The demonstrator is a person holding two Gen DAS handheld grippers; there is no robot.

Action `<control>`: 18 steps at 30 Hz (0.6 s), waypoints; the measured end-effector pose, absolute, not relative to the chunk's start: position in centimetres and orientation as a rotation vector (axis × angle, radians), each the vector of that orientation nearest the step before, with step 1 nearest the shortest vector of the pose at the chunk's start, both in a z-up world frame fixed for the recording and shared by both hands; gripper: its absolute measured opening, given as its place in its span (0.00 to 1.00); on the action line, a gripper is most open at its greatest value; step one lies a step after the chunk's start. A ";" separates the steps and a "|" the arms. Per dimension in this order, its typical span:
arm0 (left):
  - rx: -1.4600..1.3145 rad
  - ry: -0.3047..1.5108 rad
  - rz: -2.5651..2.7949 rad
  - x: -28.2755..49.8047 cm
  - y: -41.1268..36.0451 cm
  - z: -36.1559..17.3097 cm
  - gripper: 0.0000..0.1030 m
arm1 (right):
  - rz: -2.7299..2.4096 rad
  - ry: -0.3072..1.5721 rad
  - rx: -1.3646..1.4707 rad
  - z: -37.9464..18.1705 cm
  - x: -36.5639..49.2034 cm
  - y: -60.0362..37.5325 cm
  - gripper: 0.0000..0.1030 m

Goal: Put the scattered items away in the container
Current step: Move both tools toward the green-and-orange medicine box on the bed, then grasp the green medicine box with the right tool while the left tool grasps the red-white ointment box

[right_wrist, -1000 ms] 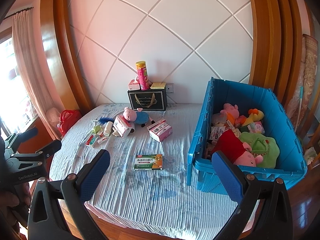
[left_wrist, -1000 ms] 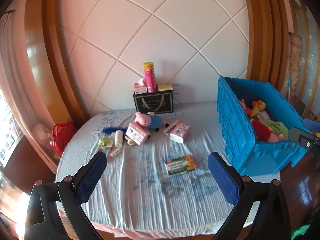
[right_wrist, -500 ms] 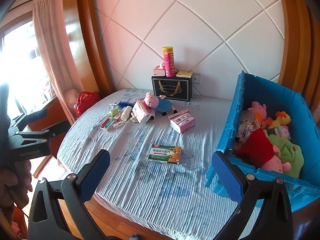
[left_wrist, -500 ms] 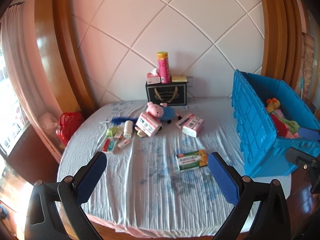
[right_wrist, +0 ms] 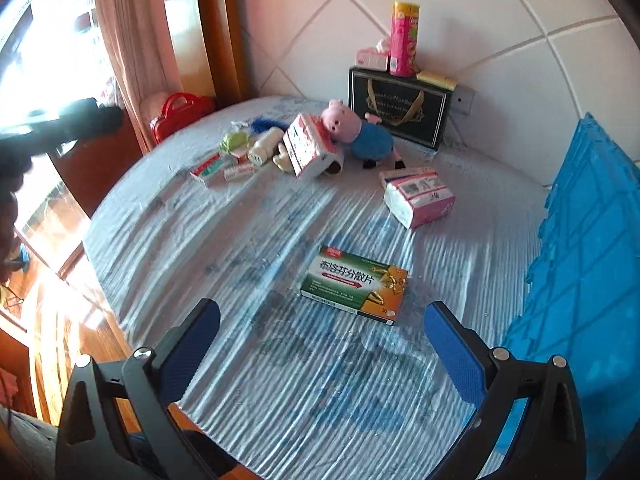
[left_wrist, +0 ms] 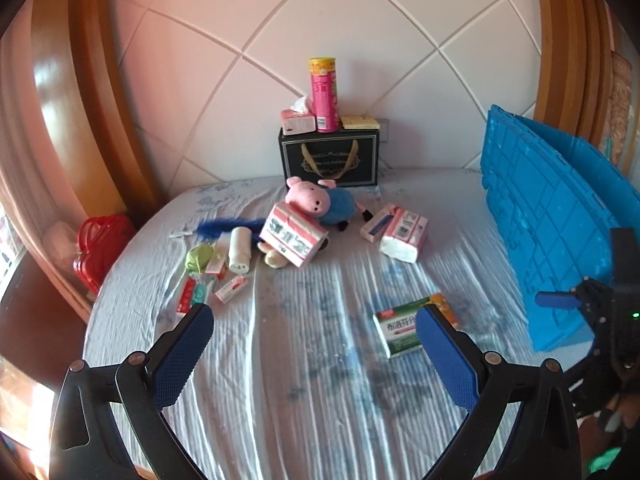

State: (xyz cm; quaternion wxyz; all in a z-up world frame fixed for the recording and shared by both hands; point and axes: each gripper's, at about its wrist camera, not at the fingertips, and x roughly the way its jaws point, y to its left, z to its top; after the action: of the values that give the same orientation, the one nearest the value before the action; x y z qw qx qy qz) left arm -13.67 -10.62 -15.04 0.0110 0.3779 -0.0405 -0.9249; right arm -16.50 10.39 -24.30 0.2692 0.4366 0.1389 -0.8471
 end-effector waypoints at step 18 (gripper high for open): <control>1.421 -0.105 -2.764 -19.6 -16.9 -29.1 0.99 | -2.026 0.743 1.382 -41.3 -27.7 6.2 1.00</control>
State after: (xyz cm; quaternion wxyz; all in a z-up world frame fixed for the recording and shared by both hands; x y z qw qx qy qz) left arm -19.65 -16.89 -29.12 0.0162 0.4569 -0.0337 -0.8887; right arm -27.74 6.19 -41.33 0.2853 0.5170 0.2779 -0.7577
